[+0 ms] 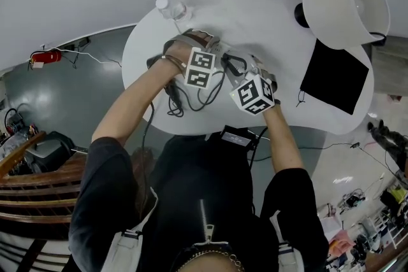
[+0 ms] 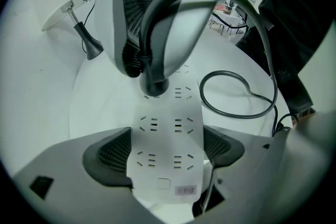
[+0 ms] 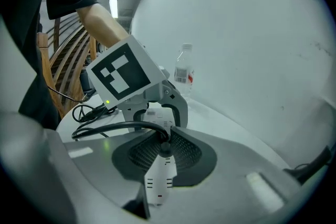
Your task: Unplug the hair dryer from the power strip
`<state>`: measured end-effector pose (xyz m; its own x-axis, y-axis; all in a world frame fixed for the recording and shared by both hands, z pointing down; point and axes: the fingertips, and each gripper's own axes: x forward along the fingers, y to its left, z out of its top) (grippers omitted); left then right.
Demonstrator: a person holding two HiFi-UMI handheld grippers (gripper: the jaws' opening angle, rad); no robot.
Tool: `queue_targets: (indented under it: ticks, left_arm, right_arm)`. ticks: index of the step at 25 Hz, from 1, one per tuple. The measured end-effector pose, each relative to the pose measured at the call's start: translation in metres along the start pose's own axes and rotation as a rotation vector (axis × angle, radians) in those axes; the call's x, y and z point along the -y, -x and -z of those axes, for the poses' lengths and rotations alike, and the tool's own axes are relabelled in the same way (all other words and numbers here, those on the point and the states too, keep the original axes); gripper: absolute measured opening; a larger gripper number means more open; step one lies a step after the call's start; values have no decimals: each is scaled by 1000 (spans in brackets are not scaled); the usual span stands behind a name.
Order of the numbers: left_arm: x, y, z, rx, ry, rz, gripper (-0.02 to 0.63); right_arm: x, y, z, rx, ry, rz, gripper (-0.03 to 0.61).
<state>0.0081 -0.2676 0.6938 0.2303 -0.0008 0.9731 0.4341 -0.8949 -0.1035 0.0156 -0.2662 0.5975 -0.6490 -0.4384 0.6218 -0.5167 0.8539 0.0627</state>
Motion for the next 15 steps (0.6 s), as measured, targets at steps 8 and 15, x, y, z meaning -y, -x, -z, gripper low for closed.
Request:
queue_targets:
  ticks: [8,15]
  left_arm:
    - [3,9,-1,5,7,-37,400]
    - [-6,32,-11,61,53,-97,400]
  right_arm:
    - [-4,7,6,-7,-21,13,55]
    - [-3,14,1,-3,-35,49,55]
